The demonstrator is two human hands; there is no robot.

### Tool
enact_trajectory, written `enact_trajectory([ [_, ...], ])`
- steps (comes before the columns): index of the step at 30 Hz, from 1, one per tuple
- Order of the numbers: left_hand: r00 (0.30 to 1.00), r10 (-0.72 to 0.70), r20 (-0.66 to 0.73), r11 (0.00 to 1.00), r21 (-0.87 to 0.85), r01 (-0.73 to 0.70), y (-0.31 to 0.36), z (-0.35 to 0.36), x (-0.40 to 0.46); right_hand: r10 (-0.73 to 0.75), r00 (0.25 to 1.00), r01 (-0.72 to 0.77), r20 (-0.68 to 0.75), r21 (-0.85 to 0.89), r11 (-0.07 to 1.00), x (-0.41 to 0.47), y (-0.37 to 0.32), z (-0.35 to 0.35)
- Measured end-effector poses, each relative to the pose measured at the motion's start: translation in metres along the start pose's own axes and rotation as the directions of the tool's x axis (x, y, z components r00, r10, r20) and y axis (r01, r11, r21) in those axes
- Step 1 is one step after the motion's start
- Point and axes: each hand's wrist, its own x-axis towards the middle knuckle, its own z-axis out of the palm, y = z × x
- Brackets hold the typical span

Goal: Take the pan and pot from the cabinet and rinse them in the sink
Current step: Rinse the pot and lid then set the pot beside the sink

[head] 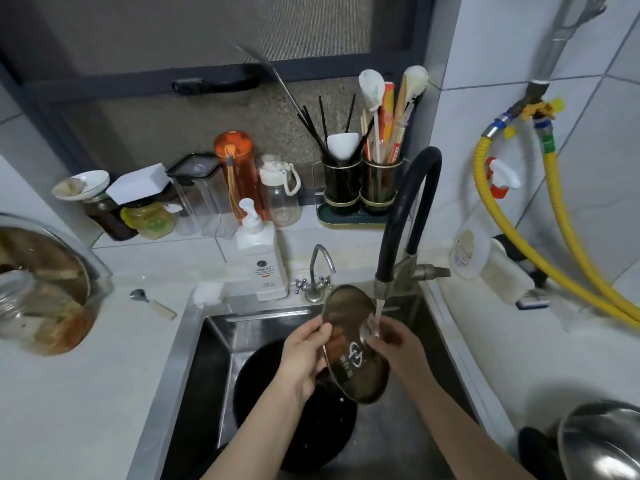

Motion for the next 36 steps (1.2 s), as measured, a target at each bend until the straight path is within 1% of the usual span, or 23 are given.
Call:
enact_trajectory([
  [2,0.998,0.006,0.069,0.994,0.112,-0.014,-0.006,0.011,-0.003,0.043,0.997,-0.04,-0.06,0.054,0.998,-0.012,0.006,-0.009],
  [4,0.994,0.009,0.109,0.98,0.197,-0.03,-0.013,0.013,-0.007,0.094,0.991,-0.085,-0.091,0.1,0.991,-0.026,0.014,-0.013],
  [7,0.987,0.013,0.163,0.954,0.293,-0.061,-0.018,0.005,-0.014,0.162,0.984,-0.147,-0.081,0.164,0.975,-0.047,0.024,-0.009],
  [10,0.978,0.041,0.204,0.939,0.327,-0.107,-0.015,-0.004,-0.019,0.22,0.973,-0.194,-0.075,0.257,0.947,-0.057,0.029,0.001],
  [14,0.976,0.069,0.206,0.949,0.29,-0.128,-0.002,0.003,-0.006,0.239,0.963,-0.19,-0.123,0.317,0.929,-0.043,0.024,0.004],
  [17,0.973,0.067,0.219,0.968,0.223,-0.117,0.002,0.026,0.004,0.195,0.962,-0.134,-0.193,0.291,0.947,-0.027,0.024,-0.007],
  [19,0.976,0.064,0.209,0.971,0.213,-0.11,-0.002,0.043,0.011,0.181,0.958,-0.126,-0.221,0.241,0.962,-0.022,0.028,-0.02],
  [23,0.984,0.064,0.166,0.95,0.29,-0.111,-0.014,0.063,0.019,0.216,0.95,-0.181,-0.224,0.169,0.969,-0.027,0.038,-0.033],
  [26,0.984,0.139,0.111,0.893,0.415,-0.173,-0.019,0.063,0.02,0.241,0.949,-0.221,-0.203,0.116,0.968,-0.036,0.039,-0.024],
  [28,0.982,0.183,0.037,0.86,0.477,-0.178,-0.018,0.057,0.024,0.237,0.956,-0.223,-0.173,0.096,0.97,-0.037,0.031,-0.016],
  [30,0.981,0.19,-0.034,0.868,0.473,-0.152,-0.011,0.049,0.027,0.215,0.965,-0.205,-0.154,0.075,0.976,-0.029,0.024,-0.012],
  [31,0.981,0.186,-0.056,0.884,0.445,-0.143,-0.006,0.046,0.028,0.19,0.971,-0.184,-0.144,0.057,0.981,-0.023,0.02,-0.011],
  [33,0.987,0.157,-0.047,0.93,0.342,-0.132,0.001,0.044,0.03,0.161,0.978,-0.16,-0.129,0.023,0.987,-0.012,0.013,-0.012],
  [34,0.99,0.144,-0.007,0.946,0.295,-0.135,0.003,0.045,0.029,0.16,0.979,-0.158,-0.13,0.024,0.987,-0.007,0.01,-0.015],
  [36,0.988,0.127,0.089,0.941,0.303,-0.148,0.004,0.049,0.023,0.185,0.977,-0.174,-0.11,0.107,0.979,-0.001,0.005,-0.021],
])
